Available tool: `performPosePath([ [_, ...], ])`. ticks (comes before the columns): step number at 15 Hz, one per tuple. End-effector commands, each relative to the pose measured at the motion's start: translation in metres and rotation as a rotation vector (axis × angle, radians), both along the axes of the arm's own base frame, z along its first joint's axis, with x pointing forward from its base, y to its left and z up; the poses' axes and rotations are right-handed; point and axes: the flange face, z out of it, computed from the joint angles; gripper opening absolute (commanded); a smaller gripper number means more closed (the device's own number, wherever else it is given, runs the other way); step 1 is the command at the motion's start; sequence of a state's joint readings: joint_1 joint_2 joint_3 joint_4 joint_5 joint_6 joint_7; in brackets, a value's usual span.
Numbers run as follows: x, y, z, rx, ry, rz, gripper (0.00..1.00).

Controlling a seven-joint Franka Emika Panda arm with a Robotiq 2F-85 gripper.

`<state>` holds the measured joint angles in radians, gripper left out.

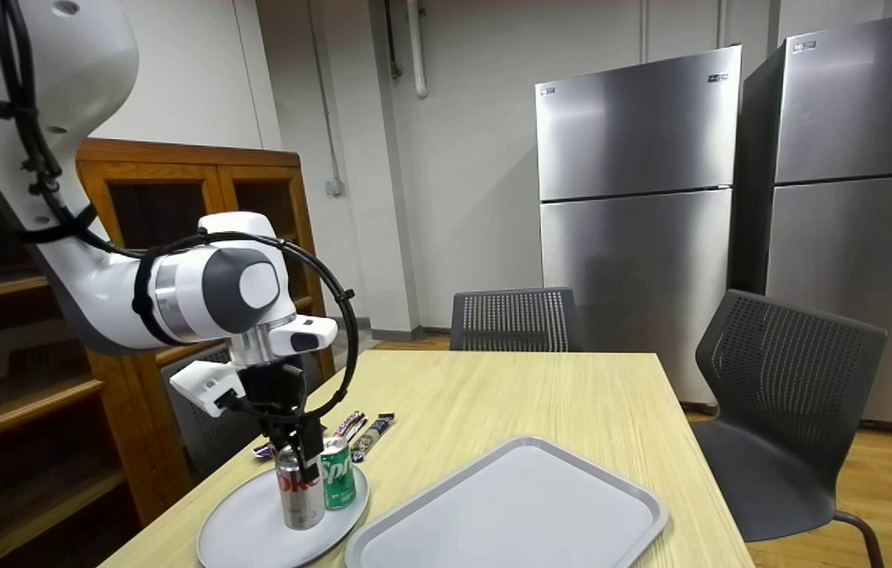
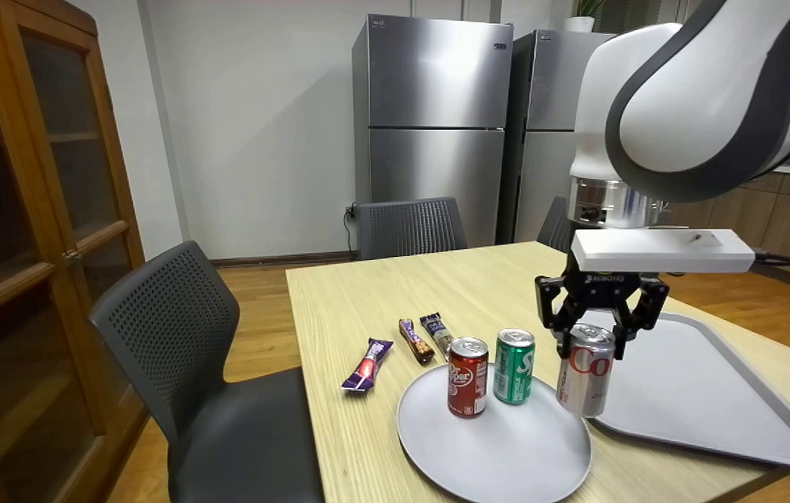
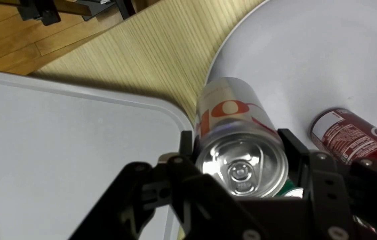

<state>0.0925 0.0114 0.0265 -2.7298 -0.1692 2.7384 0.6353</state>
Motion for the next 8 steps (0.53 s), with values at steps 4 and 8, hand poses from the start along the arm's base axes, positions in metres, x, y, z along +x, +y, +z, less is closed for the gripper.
performPosePath([
  [4, -0.005, 0.031, 0.004, -0.016, 0.003, 0.008, 0.39],
  [8, -0.005, 0.043, -0.001, -0.017, 0.010, 0.013, 0.39],
])
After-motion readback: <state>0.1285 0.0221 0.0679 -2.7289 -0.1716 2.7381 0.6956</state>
